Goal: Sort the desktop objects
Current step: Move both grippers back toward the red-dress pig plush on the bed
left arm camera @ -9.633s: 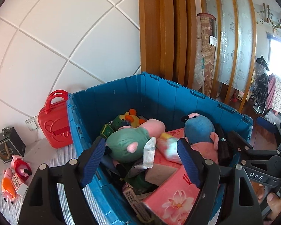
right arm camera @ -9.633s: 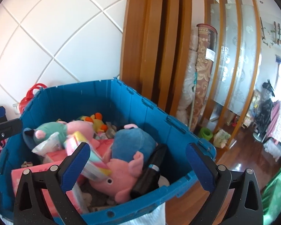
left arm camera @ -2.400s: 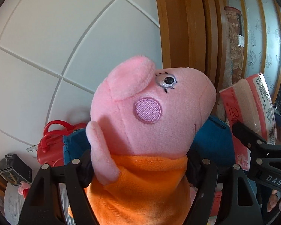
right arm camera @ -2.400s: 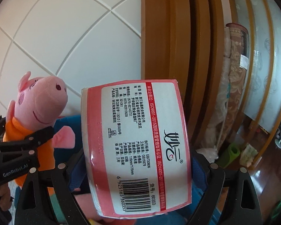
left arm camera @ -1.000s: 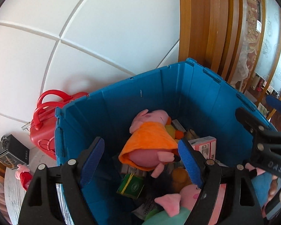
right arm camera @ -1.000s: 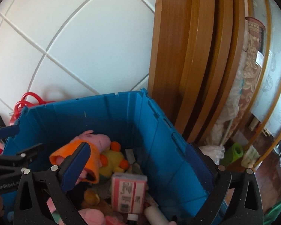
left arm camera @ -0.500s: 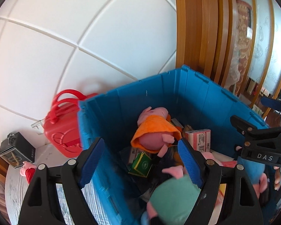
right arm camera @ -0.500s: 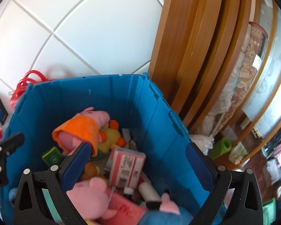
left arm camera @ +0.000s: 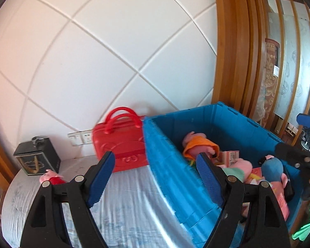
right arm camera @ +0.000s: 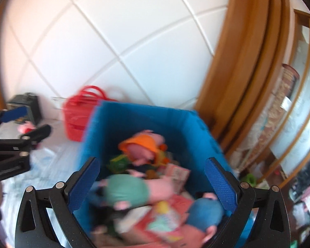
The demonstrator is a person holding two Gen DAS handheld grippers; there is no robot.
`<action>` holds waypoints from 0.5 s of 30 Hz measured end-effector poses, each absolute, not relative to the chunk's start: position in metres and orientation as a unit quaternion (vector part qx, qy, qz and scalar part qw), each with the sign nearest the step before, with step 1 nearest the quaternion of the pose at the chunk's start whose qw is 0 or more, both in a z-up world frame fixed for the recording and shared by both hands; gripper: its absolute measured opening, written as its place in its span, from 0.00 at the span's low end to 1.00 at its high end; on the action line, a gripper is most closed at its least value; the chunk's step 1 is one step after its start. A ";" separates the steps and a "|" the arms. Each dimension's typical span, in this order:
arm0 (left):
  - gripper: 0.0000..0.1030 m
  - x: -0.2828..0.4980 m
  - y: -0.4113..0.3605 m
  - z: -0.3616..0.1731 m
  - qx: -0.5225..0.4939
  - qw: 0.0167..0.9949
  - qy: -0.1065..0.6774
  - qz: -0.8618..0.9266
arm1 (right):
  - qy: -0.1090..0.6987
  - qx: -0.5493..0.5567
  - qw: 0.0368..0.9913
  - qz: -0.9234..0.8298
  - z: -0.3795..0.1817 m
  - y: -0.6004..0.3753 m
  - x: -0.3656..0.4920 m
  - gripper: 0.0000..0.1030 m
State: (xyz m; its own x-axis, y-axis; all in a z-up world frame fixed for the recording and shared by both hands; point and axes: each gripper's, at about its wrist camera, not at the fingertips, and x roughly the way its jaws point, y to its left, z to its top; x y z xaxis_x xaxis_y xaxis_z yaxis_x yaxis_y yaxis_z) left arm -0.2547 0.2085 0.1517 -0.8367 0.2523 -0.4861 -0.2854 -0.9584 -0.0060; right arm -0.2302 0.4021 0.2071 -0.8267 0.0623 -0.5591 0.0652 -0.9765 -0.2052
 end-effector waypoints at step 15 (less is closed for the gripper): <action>0.79 -0.241 -0.028 0.092 -0.317 0.044 0.021 0.947 | 0.110 0.305 0.082 -0.942 0.161 0.184 -0.229 1.00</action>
